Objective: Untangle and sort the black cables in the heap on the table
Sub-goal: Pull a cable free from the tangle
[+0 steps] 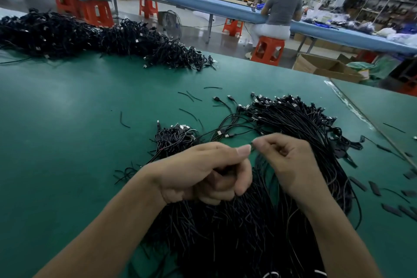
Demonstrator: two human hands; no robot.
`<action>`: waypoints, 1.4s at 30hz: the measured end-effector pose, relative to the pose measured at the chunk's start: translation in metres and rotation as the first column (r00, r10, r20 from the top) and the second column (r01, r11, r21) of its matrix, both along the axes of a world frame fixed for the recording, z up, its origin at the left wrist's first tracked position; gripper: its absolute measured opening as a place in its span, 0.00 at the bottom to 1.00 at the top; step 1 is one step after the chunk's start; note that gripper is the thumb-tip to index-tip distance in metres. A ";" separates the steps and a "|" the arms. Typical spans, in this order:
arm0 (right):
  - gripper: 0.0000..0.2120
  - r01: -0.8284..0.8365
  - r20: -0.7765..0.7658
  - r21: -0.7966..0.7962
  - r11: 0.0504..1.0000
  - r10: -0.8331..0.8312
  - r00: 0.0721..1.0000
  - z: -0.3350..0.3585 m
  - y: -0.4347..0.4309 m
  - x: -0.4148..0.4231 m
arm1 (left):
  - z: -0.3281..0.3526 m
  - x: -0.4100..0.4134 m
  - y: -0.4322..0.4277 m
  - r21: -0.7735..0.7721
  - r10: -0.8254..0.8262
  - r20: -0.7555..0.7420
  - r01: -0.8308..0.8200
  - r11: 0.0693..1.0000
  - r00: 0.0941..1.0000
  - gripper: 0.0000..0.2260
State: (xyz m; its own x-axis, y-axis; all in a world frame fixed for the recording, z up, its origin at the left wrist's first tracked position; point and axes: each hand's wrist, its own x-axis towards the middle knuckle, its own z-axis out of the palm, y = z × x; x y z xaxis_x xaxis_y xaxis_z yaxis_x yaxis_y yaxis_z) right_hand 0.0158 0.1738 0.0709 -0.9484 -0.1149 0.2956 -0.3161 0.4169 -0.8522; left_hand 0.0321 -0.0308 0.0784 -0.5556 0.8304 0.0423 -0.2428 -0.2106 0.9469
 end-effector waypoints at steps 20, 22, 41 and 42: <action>0.12 -0.230 0.002 0.374 0.899 0.247 0.969 0.016 -0.006 0.026 | -0.038 -0.004 0.027 -0.164 0.550 -0.479 -0.685 0.710 0.684 0.24; 0.11 -0.159 -0.089 0.284 0.946 0.190 0.978 0.019 -0.003 0.021 | -0.033 0.002 0.026 -0.260 0.467 -0.350 -0.563 0.785 0.812 0.28; 0.07 -0.257 0.025 0.301 0.918 0.262 0.965 0.014 -0.022 0.033 | -0.027 -0.011 0.017 0.000 0.757 -0.440 -0.843 0.537 0.483 0.19; 0.07 -0.221 -0.030 0.279 0.935 0.238 0.971 0.016 -0.021 0.031 | -0.026 -0.008 0.016 -0.085 0.688 -0.484 -0.812 0.577 0.541 0.20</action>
State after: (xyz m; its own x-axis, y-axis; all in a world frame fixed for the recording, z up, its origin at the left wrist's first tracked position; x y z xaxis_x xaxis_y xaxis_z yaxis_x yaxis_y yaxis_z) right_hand 0.0467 0.1527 0.0869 -0.8672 -0.4115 0.2805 -0.4798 0.5392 -0.6922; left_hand 0.0243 -0.0144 0.0521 -0.9652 0.1156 0.2346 0.2486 0.1269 0.9603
